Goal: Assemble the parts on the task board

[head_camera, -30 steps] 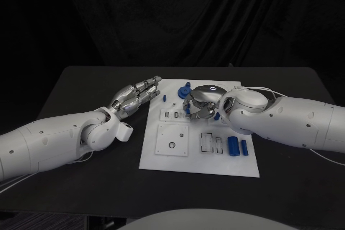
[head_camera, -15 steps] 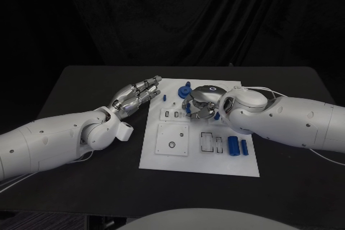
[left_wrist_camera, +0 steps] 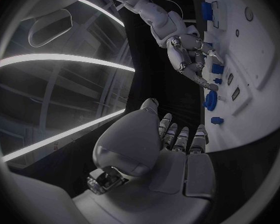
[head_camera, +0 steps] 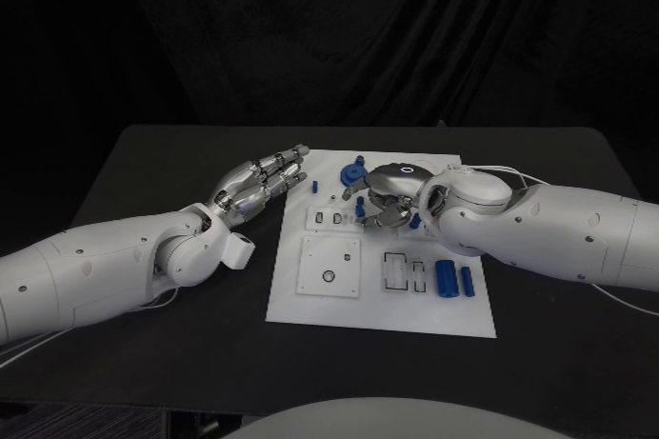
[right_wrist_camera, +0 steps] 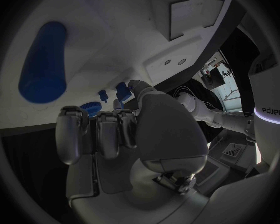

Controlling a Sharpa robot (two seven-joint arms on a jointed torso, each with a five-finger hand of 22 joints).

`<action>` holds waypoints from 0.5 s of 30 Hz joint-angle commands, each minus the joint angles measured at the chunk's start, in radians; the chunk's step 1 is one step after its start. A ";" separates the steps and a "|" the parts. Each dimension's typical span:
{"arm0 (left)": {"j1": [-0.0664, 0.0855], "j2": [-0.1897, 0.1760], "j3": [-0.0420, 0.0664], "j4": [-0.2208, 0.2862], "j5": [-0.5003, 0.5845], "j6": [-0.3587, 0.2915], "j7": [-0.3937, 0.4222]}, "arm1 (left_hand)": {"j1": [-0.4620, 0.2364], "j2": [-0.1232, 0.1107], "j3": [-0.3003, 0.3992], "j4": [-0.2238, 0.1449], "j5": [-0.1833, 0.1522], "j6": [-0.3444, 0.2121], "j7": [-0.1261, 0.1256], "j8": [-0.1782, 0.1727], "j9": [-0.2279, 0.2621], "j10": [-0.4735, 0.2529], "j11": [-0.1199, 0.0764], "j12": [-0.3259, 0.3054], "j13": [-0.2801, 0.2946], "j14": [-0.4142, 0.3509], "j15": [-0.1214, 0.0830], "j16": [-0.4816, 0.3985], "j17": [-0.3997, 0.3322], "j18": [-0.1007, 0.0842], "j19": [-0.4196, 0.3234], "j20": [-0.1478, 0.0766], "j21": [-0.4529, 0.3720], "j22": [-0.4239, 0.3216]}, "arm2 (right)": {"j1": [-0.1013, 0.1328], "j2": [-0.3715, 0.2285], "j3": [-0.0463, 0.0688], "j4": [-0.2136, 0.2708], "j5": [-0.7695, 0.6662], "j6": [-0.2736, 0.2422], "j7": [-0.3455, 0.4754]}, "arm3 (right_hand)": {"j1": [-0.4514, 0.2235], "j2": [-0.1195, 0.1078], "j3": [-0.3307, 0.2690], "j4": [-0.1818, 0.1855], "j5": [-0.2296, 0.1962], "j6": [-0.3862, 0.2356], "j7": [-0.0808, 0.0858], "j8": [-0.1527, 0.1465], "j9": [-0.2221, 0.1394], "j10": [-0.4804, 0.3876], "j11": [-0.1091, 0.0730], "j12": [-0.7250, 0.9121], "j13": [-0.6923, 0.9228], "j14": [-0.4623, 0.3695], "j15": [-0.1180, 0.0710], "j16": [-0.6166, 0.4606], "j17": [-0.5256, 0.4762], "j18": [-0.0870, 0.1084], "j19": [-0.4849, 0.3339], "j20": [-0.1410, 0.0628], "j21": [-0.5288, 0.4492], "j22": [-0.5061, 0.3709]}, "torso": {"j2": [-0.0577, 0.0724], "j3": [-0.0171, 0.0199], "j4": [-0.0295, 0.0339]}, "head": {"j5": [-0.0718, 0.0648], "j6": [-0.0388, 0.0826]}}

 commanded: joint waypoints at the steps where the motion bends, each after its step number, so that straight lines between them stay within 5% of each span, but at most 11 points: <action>1: -0.002 0.000 0.001 0.001 -0.003 0.011 0.009 | 0.000 -0.003 0.005 0.001 0.001 0.001 0.004 0.006 0.001 0.000 0.005 0.003 0.001 -0.003 0.004 -0.003 -0.002 0.011 0.001 0.008 0.004 0.001 | -0.003 -0.003 0.001 0.000 -0.007 -0.015 -0.011 | -0.005 -0.009 -0.003 0.005 0.004 -0.008 0.000 -0.006 -0.006 -0.002 -0.008 -0.005 0.134 0.104 -0.009 0.003 0.263 0.005 0.031 -0.008 -0.007 0.225 | 0.000 0.0001 -0.0009 | 0.002 0.000; 8: -0.002 -0.003 0.001 0.003 -0.003 0.004 0.011 | 0.000 -0.003 0.005 0.001 0.001 0.001 0.004 0.006 0.001 0.000 0.005 0.003 0.001 -0.003 0.004 -0.003 -0.002 0.011 0.001 0.008 0.004 0.001 | -0.002 -0.018 0.002 0.013 -0.007 -0.099 0.019 | -0.017 -0.014 -0.016 0.021 0.004 -0.011 -0.001 -0.003 -0.023 -0.002 -0.009 -0.008 0.130 0.104 -0.011 0.003 0.263 0.005 0.033 -0.010 -0.005 0.225 | 0.000 0.0004 -0.0005 | 0.007 0.005; 15: -0.002 -0.003 0.001 0.001 -0.003 -0.026 0.014 | 0.001 -0.009 0.005 -0.001 0.002 0.005 0.005 0.008 0.001 0.004 0.006 0.010 0.003 -0.001 0.003 -0.002 -0.001 0.011 0.003 0.009 0.006 0.002 | 0.026 -0.067 0.008 0.056 -0.007 -0.237 0.070 | -0.035 -0.016 -0.038 0.058 0.005 0.004 -0.001 0.002 -0.042 0.006 -0.009 -0.003 0.134 0.104 -0.012 0.003 0.263 0.004 0.036 -0.011 -0.002 0.226 | 0.000 0.0011 -0.0009 | 0.010 0.029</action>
